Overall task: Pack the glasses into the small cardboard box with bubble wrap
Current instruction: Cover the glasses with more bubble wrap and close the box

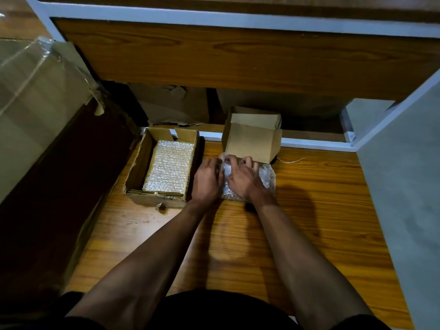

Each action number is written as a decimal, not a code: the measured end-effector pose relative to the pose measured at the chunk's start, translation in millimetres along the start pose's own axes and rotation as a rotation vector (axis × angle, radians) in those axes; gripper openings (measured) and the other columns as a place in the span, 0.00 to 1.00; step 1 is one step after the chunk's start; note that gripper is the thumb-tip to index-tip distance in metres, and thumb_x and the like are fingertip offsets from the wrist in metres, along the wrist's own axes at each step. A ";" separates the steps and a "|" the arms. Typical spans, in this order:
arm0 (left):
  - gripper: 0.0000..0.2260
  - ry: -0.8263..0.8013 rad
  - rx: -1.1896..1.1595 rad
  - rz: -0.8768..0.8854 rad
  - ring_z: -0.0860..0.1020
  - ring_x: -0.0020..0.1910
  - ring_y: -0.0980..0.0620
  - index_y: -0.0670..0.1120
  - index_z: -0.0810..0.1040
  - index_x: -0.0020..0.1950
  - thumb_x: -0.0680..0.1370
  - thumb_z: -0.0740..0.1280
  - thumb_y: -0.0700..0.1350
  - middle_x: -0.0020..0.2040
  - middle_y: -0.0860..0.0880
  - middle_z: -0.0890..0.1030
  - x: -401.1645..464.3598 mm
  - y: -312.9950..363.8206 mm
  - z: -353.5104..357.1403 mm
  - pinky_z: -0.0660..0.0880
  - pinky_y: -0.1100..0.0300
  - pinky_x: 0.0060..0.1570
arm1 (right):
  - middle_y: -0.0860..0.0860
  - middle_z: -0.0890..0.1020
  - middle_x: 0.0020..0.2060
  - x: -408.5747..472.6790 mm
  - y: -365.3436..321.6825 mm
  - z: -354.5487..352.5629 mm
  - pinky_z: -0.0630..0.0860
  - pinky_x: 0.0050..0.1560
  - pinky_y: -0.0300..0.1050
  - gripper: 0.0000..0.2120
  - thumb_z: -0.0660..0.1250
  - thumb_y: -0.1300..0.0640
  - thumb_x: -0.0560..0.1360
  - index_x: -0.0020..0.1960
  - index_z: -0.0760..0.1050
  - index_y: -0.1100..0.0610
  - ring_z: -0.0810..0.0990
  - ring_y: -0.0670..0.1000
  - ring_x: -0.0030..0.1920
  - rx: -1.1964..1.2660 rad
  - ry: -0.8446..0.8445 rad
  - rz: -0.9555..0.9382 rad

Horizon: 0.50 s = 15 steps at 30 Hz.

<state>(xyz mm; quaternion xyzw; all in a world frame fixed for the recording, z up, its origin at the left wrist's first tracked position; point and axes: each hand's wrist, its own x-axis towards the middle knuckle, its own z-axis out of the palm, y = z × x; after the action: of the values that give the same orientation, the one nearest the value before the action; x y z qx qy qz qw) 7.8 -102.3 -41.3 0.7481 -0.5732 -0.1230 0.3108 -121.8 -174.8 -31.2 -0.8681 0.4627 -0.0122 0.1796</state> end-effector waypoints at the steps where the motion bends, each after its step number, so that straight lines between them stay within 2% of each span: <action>1: 0.12 -0.008 0.026 0.018 0.79 0.48 0.44 0.42 0.78 0.65 0.83 0.66 0.45 0.57 0.42 0.77 -1.5 -0.8 0.6 0.76 0.51 0.46 | 0.52 0.76 0.71 -0.4 0.7 0.1 0.62 0.63 0.56 0.31 0.64 0.51 0.79 0.79 0.55 0.45 0.64 0.57 0.67 0.013 0.009 -0.008; 5: 0.12 -0.028 0.096 0.079 0.73 0.43 0.52 0.42 0.79 0.62 0.84 0.64 0.47 0.54 0.44 0.73 -7.4 -1.6 1.9 0.71 0.58 0.41 | 0.48 0.75 0.72 -1.6 1.7 -0.4 0.63 0.61 0.54 0.32 0.64 0.53 0.80 0.80 0.56 0.43 0.66 0.55 0.64 0.024 0.039 -0.040; 7: 0.11 -0.042 0.158 0.111 0.73 0.42 0.52 0.42 0.79 0.61 0.83 0.65 0.46 0.54 0.44 0.73 -8.4 -3.5 2.3 0.70 0.57 0.40 | 0.48 0.76 0.71 -1.1 2.4 1.1 0.63 0.60 0.54 0.32 0.65 0.53 0.79 0.79 0.57 0.41 0.66 0.55 0.63 0.029 0.053 -0.048; 11: 0.15 -0.073 0.340 0.144 0.76 0.52 0.44 0.46 0.78 0.65 0.79 0.70 0.48 0.55 0.44 0.74 -9.6 -4.1 2.8 0.72 0.49 0.47 | 0.46 0.75 0.72 -1.4 4.2 4.2 0.62 0.60 0.53 0.30 0.64 0.53 0.80 0.79 0.59 0.42 0.66 0.54 0.63 0.007 0.061 -0.062; 15: 0.18 -0.084 0.491 0.147 0.72 0.57 0.45 0.49 0.76 0.68 0.82 0.60 0.55 0.56 0.45 0.74 -12.2 1.5 -0.5 0.69 0.48 0.50 | 0.47 0.71 0.75 -1.0 6.0 5.6 0.64 0.63 0.54 0.28 0.63 0.51 0.81 0.80 0.63 0.46 0.66 0.56 0.65 -0.041 0.076 -0.058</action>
<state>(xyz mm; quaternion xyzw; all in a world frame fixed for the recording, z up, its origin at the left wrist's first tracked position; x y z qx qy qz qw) 3.1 -90.9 -42.1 0.7518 -0.6511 0.0118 0.1038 -126.0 -175.4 -38.2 -0.8836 0.4439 -0.0407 0.1436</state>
